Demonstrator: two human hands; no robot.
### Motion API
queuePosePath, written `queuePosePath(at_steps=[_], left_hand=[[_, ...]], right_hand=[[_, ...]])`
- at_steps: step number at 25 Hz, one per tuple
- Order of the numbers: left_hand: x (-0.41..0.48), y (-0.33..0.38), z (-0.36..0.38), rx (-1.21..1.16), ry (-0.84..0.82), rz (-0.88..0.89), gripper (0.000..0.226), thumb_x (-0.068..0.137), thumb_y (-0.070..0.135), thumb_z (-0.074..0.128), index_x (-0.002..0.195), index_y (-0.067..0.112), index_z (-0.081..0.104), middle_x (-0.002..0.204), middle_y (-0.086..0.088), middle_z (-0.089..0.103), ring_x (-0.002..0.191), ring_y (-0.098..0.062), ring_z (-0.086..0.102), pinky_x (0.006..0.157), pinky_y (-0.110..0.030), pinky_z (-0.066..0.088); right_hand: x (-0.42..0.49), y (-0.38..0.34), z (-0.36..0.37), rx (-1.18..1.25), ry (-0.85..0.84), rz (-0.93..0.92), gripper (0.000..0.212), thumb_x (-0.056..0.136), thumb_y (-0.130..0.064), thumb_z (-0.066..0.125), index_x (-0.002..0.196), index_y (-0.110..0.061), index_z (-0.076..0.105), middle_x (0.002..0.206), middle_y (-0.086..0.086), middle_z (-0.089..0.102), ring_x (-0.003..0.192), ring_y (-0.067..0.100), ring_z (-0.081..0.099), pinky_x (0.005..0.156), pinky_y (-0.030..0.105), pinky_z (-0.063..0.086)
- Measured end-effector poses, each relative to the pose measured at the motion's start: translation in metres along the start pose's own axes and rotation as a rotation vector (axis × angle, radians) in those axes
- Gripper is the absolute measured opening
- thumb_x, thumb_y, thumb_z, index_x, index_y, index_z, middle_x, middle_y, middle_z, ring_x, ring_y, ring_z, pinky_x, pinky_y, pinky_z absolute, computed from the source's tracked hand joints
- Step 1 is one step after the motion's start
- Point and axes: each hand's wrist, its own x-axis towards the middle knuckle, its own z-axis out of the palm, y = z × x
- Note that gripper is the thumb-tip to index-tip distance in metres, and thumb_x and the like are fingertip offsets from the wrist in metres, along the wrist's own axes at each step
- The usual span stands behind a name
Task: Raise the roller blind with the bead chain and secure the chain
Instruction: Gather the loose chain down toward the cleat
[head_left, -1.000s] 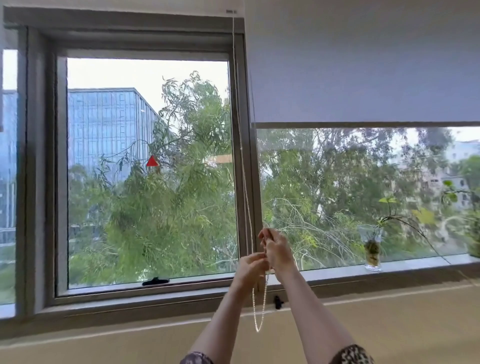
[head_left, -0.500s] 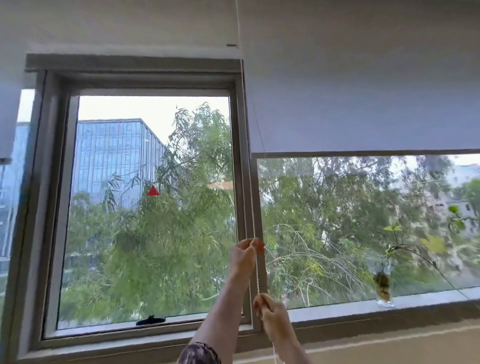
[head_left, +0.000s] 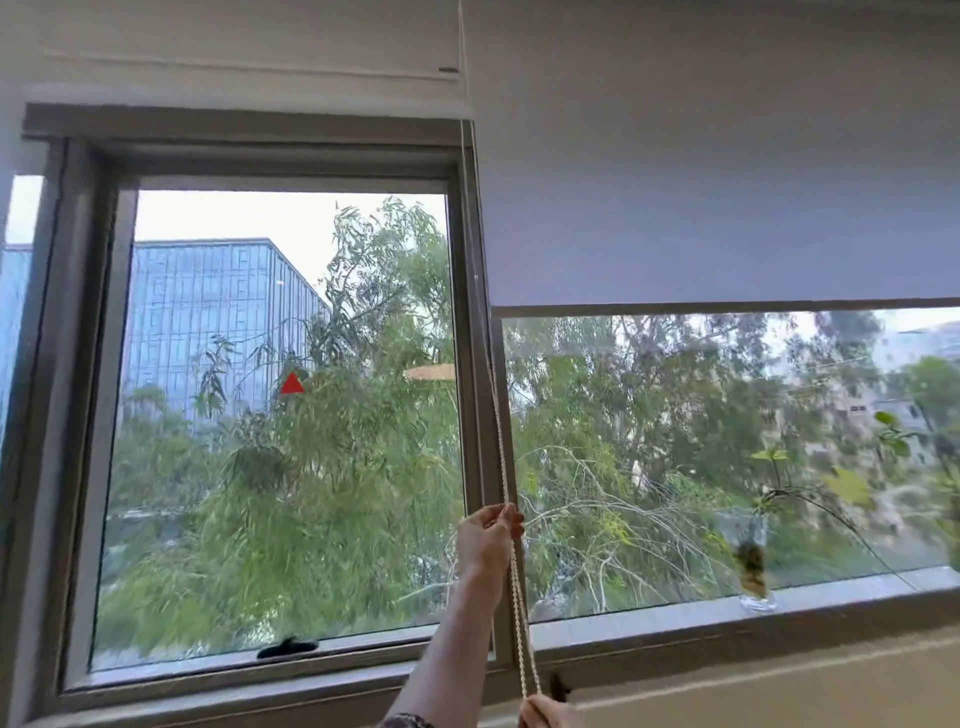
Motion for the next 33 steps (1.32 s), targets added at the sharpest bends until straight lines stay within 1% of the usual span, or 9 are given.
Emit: queuePosePath(at_steps=[3, 6, 10, 15, 19, 24, 26, 30, 33], left_hand=[[0.0, -0.008, -0.003, -0.022, 0.025, 0.013, 0.013, 0.089, -0.001, 0.058, 0.094, -0.002, 0.07, 0.079, -0.007, 0.072, 0.07, -0.014, 0.065, 0.064, -0.021, 0.055], [-0.004, -0.024, -0.009, 0.01, 0.052, 0.013, 0.017, 0.087, -0.007, 0.057, 0.091, 0.003, 0.07, 0.085, -0.009, 0.072, 0.08, -0.02, 0.067, 0.079, -0.032, 0.058], [-0.008, -0.047, -0.027, 0.07, 0.097, 0.022, 0.019, 0.086, -0.003, 0.06, 0.082, 0.013, 0.07, 0.077, 0.0, 0.07, 0.075, -0.013, 0.067, 0.071, -0.023, 0.057], [-0.005, -0.081, -0.051, 0.193, 0.133, 0.025, 0.019, 0.087, 0.0, 0.061, 0.081, 0.016, 0.07, 0.08, -0.002, 0.071, 0.073, -0.013, 0.067, 0.062, -0.014, 0.056], [0.0, -0.118, -0.057, 0.264, 0.138, -0.001, 0.016, 0.088, -0.001, 0.06, 0.084, 0.007, 0.073, 0.082, -0.011, 0.073, 0.07, -0.018, 0.066, 0.068, -0.027, 0.059], [0.004, -0.163, -0.059, 0.346, 0.119, -0.059, 0.015, 0.085, 0.005, 0.062, 0.094, 0.0, 0.073, 0.092, -0.019, 0.075, 0.086, -0.033, 0.071, 0.087, -0.043, 0.057], [0.005, -0.178, -0.061, 0.38, 0.115, -0.06, 0.017, 0.084, 0.009, 0.064, 0.096, 0.004, 0.075, 0.092, -0.019, 0.075, 0.085, -0.029, 0.071, 0.084, -0.035, 0.056], [0.014, -0.198, -0.061, 0.451, 0.161, -0.059, 0.015, 0.081, 0.011, 0.066, 0.089, 0.014, 0.078, 0.082, -0.008, 0.077, 0.067, -0.008, 0.063, 0.059, -0.002, 0.042], [0.029, -0.214, -0.063, 0.489, 0.13, -0.061, 0.018, 0.08, 0.007, 0.064, 0.092, 0.011, 0.077, 0.084, -0.009, 0.077, 0.07, -0.011, 0.066, 0.062, 0.0, 0.043]], right_hand=[[-0.016, -0.002, 0.011, 0.018, -0.009, 0.116, 0.04, 0.099, -0.018, 0.037, 0.063, -0.028, 0.05, 0.051, -0.011, 0.049, 0.054, -0.001, 0.045, 0.057, 0.017, 0.021], [-0.035, -0.004, 0.016, 0.225, 0.063, 0.238, 0.04, 0.095, -0.008, 0.047, 0.058, -0.017, 0.058, 0.033, -0.007, 0.048, 0.032, 0.003, 0.043, 0.043, 0.01, 0.026], [-0.055, -0.013, 0.011, 0.262, 0.014, 0.316, 0.027, 0.097, -0.004, 0.04, 0.078, -0.002, 0.059, 0.045, 0.002, 0.058, 0.03, 0.002, 0.047, 0.035, 0.012, 0.032], [-0.05, -0.006, 0.017, 0.236, -0.004, 0.362, 0.025, 0.095, -0.002, 0.045, 0.098, 0.015, 0.062, 0.066, 0.012, 0.062, 0.052, 0.009, 0.055, 0.054, 0.016, 0.046], [-0.029, -0.021, 0.012, 0.28, 0.063, 0.291, 0.024, 0.094, -0.003, 0.045, 0.103, 0.009, 0.064, 0.086, 0.019, 0.064, 0.065, 0.015, 0.057, 0.062, 0.017, 0.046], [0.016, -0.045, -0.003, 0.388, 0.214, 0.164, 0.025, 0.095, -0.014, 0.048, 0.105, 0.0, 0.066, 0.103, 0.024, 0.07, 0.092, 0.031, 0.065, 0.084, 0.039, 0.052], [0.033, -0.051, -0.004, 0.424, 0.236, 0.142, 0.026, 0.094, -0.018, 0.05, 0.112, -0.004, 0.064, 0.108, 0.02, 0.069, 0.1, 0.031, 0.065, 0.092, 0.042, 0.052], [0.06, -0.05, 0.001, 0.433, 0.298, 0.062, 0.025, 0.094, -0.015, 0.053, 0.115, -0.004, 0.06, 0.104, 0.016, 0.07, 0.084, 0.016, 0.062, 0.073, 0.02, 0.052], [0.078, -0.036, 0.011, 0.483, 0.327, 0.101, 0.02, 0.093, -0.012, 0.055, 0.107, -0.001, 0.063, 0.09, 0.019, 0.068, 0.084, 0.024, 0.063, 0.083, 0.041, 0.054]])
